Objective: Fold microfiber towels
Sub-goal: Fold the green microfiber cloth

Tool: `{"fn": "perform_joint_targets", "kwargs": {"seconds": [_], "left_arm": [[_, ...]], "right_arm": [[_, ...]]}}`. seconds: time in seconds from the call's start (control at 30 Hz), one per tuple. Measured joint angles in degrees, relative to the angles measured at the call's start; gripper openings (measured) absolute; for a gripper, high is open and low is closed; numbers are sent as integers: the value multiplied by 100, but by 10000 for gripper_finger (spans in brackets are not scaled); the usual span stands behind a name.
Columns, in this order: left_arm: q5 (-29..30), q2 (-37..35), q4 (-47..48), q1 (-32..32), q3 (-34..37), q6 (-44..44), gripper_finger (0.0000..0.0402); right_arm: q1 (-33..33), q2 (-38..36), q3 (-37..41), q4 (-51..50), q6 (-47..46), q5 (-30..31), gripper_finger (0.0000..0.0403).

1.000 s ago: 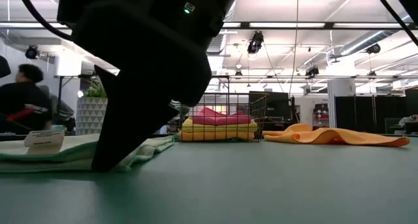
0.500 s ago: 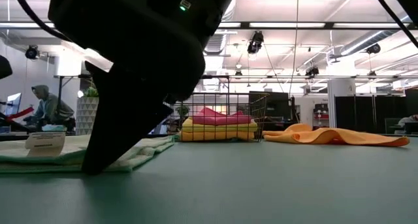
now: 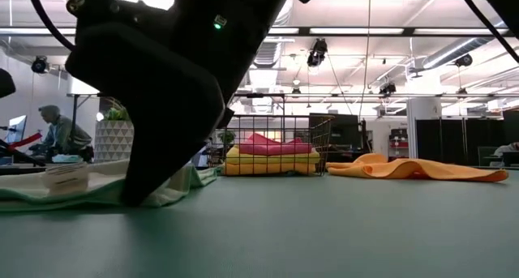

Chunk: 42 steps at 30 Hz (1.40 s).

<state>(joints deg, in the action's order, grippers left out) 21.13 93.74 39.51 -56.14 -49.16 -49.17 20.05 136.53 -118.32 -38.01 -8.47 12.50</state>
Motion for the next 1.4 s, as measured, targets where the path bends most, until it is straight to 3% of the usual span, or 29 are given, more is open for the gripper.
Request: {"fn": "perform_joint_targets", "kwargs": {"seconds": [0.23, 0.4, 0.57, 0.77, 1.17, 1.4], "left_arm": [[-302, -199, 10, 4, -221, -1, 15], [-747, -468, -12, 2, -386, 0, 15], [-1132, -660, 0, 3, -622, -10, 15], [-1522, -911, 77, 2, -953, -554, 15], [-822, -1301, 2683, 213, -1129, -1623, 15], [-609, -1334, 3418, 550, -947, -1653, 15]], "right_arm": [[37, 22, -560, -810, -215, -57, 9], [141, 20, -1008, -1174, -585, -596, 9], [232, 20, -1523, -1561, -1049, -632, 9], [361, -152, -1648, -1570, -1617, -652, 9], [-206, -179, -1648, -1558, -1535, 363, 8], [-830, -157, -1644, -1354, -757, 375, 8]]}}
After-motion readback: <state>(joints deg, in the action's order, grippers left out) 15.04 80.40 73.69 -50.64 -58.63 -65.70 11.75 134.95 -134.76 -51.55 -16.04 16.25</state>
